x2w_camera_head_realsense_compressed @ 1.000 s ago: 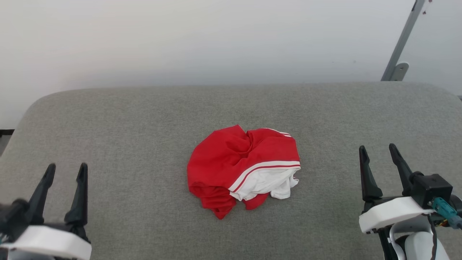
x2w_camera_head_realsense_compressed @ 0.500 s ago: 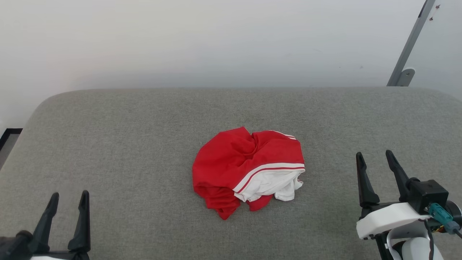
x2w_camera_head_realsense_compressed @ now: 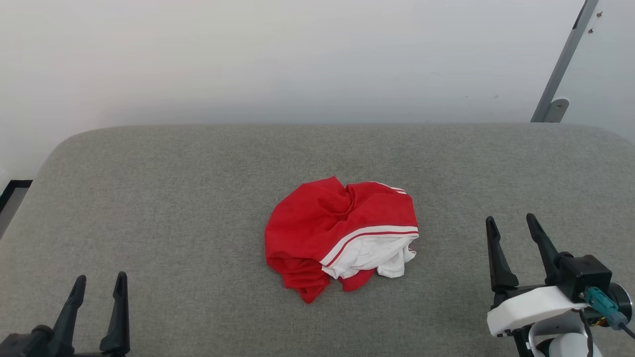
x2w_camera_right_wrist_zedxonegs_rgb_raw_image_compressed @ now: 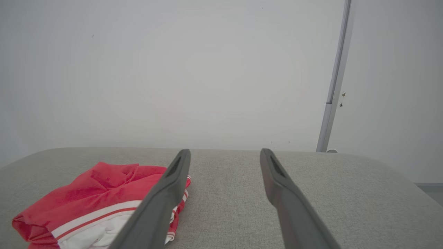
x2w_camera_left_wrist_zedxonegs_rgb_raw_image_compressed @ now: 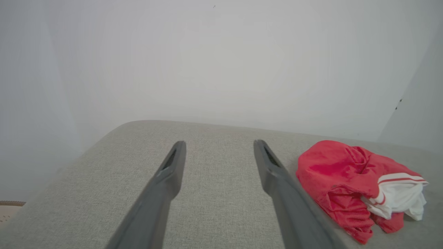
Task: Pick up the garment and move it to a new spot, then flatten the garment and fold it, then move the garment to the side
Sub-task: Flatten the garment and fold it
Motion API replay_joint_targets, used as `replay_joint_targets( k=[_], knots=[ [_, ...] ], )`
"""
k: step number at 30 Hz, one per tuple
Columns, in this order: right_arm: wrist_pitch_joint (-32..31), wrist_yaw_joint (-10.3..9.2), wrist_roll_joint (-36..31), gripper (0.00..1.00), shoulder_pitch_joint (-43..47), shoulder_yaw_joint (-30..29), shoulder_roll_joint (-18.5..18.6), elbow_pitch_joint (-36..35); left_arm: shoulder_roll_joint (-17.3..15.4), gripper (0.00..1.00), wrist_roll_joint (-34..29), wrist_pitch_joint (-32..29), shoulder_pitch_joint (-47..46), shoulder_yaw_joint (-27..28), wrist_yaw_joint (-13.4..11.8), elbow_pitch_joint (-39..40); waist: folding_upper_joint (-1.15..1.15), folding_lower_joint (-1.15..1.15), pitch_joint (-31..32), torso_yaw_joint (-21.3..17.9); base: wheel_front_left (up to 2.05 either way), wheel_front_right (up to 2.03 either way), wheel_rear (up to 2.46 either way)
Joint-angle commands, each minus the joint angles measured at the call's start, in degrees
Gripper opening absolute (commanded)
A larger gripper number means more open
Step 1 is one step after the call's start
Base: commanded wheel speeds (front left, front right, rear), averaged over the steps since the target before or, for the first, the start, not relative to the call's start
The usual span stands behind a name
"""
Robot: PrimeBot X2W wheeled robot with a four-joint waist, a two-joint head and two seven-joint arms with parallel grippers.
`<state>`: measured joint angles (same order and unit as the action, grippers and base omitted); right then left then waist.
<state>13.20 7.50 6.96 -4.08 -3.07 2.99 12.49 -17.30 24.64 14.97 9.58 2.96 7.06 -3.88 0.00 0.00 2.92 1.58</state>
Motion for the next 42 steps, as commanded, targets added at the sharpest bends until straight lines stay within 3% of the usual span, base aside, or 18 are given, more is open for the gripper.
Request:
replay_joint_targets(
  k=[1,14,21,31,42],
  knots=[
    [0.5,-0.02,-0.2,1.0,0.4,0.2,-0.1,0.1,0.2,1.0,-0.4,0.3,-0.5,0.3,0.1,0.0,0.0,0.0,0.0,-0.1,0.0,0.0,0.0],
    [0.1,-0.02,1.1,1.0,0.7,1.2,-0.1,0.4,0.6,1.0,-1.2,0.3,-0.4,-0.2,0.4,0.4,0.0,0.0,-0.1,-0.2,0.0,0.0,0.0],
    [-3.3,-0.02,1.9,1.0,-0.1,5.2,-0.1,1.1,0.4,1.0,-1.4,0.3,-0.8,-0.8,0.4,0.8,0.0,0.0,-0.4,0.8,0.0,0.0,0.0],
    [-17.1,-0.03,6.7,1.0,-4.9,16.5,4.3,5.0,-0.7,1.0,-0.8,0.3,-2.4,-3.4,0.4,1.0,0.0,0.0,-2.1,4.9,0.0,0.0,0.0],
    [-31.7,-0.02,8.9,1.0,-12.5,18.9,7.3,10.9,-0.8,1.0,0.2,0.3,-6.3,-6.8,0.4,0.9,0.0,0.0,-6.6,10.1,0.0,0.0,0.0]
  ],
)
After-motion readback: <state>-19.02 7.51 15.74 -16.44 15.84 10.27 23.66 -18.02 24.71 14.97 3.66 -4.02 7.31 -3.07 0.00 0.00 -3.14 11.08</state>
